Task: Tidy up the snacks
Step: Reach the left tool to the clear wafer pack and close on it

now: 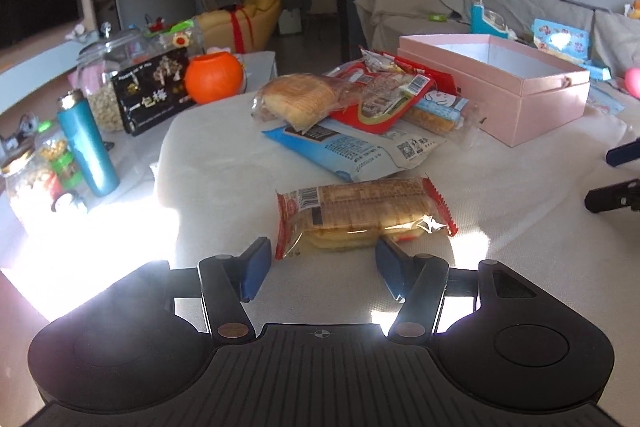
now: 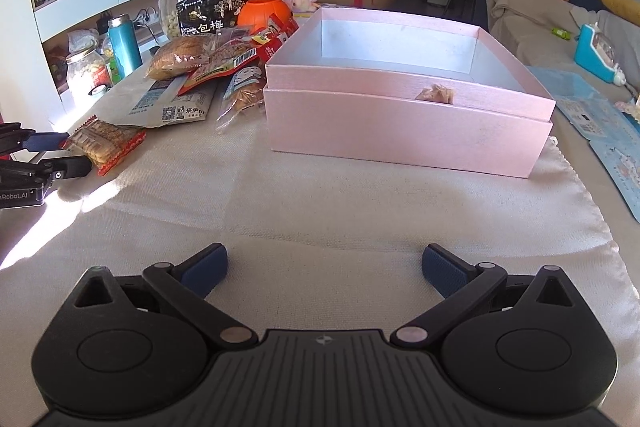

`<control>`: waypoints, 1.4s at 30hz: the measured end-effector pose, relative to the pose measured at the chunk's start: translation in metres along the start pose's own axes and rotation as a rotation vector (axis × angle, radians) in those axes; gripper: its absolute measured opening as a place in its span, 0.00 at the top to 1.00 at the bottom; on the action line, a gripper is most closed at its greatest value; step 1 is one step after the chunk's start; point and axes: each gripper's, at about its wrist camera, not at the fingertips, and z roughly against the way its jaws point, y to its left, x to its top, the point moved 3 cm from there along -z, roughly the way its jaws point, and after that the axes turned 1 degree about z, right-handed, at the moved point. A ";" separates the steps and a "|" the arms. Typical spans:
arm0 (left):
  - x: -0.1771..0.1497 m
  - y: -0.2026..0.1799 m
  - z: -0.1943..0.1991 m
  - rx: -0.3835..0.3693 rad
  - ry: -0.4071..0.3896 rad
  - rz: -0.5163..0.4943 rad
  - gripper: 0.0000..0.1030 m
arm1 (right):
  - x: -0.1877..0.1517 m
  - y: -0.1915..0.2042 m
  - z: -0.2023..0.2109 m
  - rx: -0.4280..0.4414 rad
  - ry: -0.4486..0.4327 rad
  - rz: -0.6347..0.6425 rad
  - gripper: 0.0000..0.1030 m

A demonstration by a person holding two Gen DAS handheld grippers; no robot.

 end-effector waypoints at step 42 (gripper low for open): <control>0.131 -0.013 -0.075 -0.203 0.072 0.206 0.50 | 0.059 -0.037 -0.066 -0.103 -0.006 -0.115 0.00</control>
